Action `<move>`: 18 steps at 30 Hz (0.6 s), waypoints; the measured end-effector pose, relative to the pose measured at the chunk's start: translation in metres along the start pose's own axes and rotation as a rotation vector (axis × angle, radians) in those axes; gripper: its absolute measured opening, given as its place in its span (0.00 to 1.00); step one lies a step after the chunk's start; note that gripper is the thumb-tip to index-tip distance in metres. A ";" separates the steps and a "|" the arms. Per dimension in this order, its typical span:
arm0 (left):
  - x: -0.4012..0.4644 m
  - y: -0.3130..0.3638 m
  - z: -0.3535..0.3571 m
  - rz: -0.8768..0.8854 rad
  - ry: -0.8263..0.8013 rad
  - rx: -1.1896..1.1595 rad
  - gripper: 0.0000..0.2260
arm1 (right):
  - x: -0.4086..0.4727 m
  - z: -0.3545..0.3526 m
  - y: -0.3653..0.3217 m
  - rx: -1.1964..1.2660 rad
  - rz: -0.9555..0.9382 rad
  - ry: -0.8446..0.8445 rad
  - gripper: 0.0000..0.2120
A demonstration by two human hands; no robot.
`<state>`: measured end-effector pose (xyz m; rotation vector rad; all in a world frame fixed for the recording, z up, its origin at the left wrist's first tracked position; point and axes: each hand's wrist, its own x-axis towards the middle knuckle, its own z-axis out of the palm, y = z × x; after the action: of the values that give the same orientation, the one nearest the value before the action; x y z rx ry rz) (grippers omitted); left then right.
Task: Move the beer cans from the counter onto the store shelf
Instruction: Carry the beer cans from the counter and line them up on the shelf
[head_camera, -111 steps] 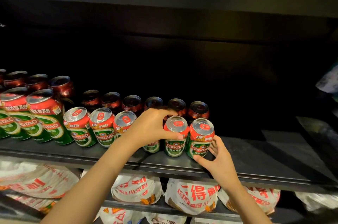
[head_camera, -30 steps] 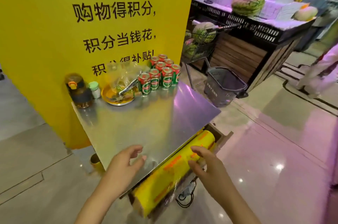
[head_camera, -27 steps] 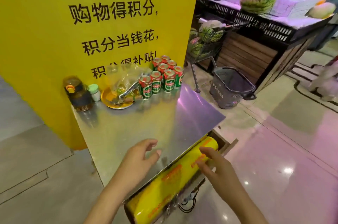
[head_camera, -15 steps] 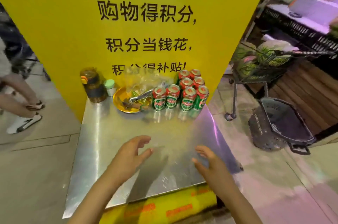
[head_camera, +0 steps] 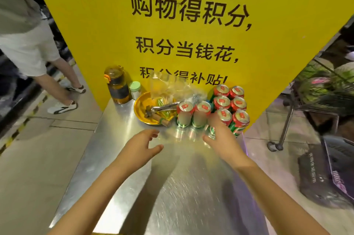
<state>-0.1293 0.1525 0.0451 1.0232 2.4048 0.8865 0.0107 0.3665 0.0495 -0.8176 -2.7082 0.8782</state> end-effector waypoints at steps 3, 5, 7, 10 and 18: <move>0.052 0.011 0.001 0.100 -0.023 0.008 0.20 | 0.039 0.003 0.001 -0.138 0.020 0.023 0.28; 0.084 0.020 0.006 0.124 -0.047 -0.008 0.23 | 0.064 0.005 0.004 -0.198 0.007 0.045 0.28; 0.114 0.022 0.014 0.159 -0.068 -0.017 0.27 | 0.086 0.008 0.008 -0.241 0.021 0.035 0.30; 0.148 0.020 0.029 0.180 -0.095 0.016 0.30 | 0.109 0.013 0.013 -0.359 0.056 -0.042 0.35; 0.177 0.017 0.056 0.235 -0.088 0.236 0.37 | 0.123 0.028 0.020 -0.503 0.088 -0.082 0.36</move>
<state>-0.2069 0.3154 -0.0009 1.4248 2.3891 0.6246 -0.0914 0.4343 0.0151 -1.0119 -3.0312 0.2371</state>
